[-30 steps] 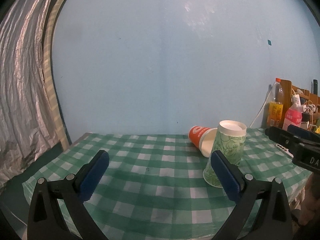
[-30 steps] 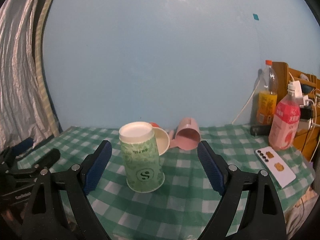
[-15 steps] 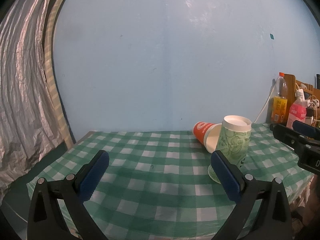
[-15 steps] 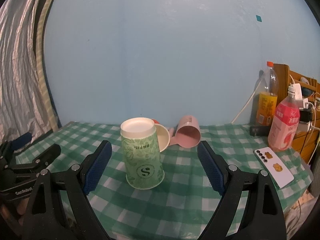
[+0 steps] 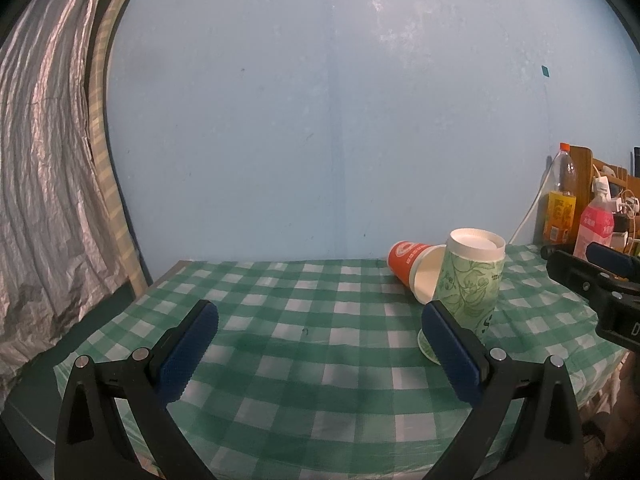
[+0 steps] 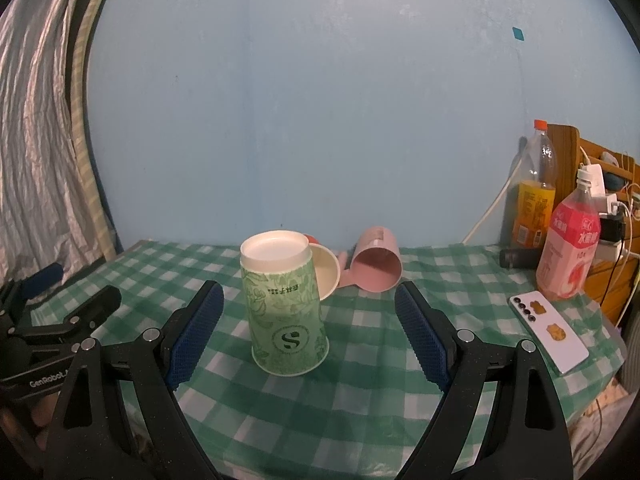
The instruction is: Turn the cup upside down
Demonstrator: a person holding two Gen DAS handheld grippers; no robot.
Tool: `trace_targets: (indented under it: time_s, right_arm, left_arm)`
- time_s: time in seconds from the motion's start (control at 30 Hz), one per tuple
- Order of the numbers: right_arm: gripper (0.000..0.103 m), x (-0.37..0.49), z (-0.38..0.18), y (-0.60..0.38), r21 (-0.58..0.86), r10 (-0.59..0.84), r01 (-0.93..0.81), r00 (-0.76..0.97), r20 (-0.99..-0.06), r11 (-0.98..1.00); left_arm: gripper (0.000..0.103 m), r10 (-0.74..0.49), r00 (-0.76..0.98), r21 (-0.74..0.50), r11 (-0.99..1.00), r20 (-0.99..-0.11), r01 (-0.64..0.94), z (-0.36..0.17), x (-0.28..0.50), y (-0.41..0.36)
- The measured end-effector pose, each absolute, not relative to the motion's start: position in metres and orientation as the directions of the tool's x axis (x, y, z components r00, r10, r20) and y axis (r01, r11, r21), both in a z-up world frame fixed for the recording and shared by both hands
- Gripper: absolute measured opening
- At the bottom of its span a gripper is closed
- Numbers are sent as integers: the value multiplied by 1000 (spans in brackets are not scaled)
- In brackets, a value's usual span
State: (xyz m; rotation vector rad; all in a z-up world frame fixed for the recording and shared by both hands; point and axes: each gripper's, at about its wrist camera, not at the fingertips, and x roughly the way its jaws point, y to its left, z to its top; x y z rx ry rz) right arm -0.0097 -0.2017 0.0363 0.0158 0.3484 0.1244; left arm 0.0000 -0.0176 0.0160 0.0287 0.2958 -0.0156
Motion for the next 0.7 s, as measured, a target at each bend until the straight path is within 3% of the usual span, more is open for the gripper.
trace_targets:
  time_s: [0.7]
  right_arm:
    - [87,-9,36,-202,34,126,-121,931,-344,992]
  left_arm:
    - [103,-7,954,33,999,-298,18,14,0,-15]
